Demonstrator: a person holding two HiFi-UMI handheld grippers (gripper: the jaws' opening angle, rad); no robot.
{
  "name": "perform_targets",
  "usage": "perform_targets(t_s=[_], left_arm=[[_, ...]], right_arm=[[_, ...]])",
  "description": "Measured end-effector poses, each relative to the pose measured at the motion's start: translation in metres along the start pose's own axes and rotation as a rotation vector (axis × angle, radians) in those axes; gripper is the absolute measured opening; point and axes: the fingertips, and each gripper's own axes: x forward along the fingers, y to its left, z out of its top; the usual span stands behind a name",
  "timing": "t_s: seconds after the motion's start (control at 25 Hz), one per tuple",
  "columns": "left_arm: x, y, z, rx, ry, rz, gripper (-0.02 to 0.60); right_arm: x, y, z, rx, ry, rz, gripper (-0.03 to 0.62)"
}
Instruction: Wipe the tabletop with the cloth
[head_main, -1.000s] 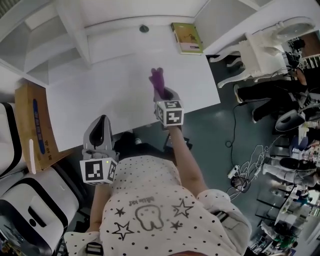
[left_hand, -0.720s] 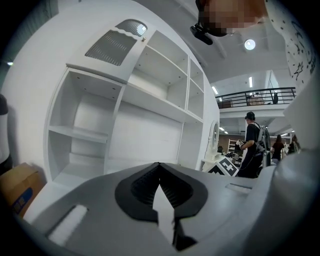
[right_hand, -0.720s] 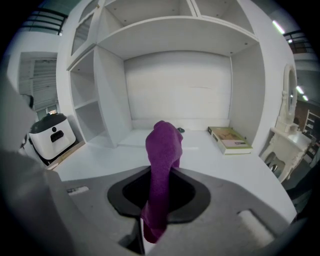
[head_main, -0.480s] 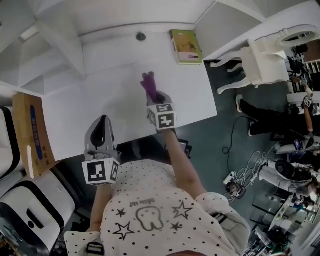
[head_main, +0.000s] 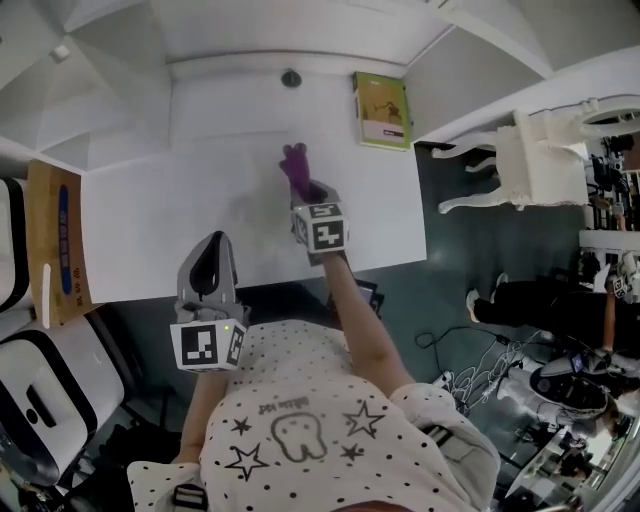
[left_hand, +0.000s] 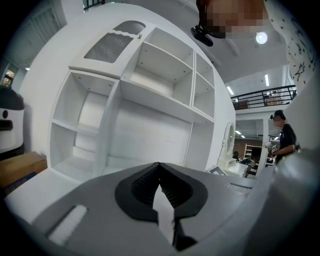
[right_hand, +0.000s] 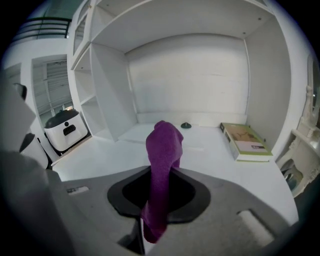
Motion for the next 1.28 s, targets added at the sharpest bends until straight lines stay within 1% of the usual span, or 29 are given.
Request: perform_targets(t_s=[0.28, 0.4, 0.52, 0.72, 0.88, 1.28], left_arm=[[0.023, 0.009, 0.000, 0.003, 0.038, -0.031, -0.006], [0.031, 0.013, -0.001, -0.008, 0.041, -0.041, -0.006], [0.035, 0.017, -0.006, -0.022, 0.050, -0.047, -0.006], [0.038, 0.026, -0.022, 0.029, 0.074, -0.054, -0.006], [0.045, 0.029, -0.027, 0.021, 0.108, -0.047, -0.006], [0.059, 0.015, -0.023, 0.030, 0.104, -0.083, -0.005]], right_arm=[[0.049, 0.002, 0.007, 0.045, 0.022, 0.031, 0.067], [0.066, 0.005, 0.000, 0.020, 0.058, 0.047, 0.067], [0.076, 0.004, -0.008, 0.014, 0.090, 0.039, 0.067], [0.086, -0.002, -0.016, 0.010, 0.119, 0.014, 0.067], [0.091, -0.005, -0.018, -0.033, 0.132, 0.000, 0.067], [0.087, -0.018, -0.016, -0.041, 0.150, -0.011, 0.067]])
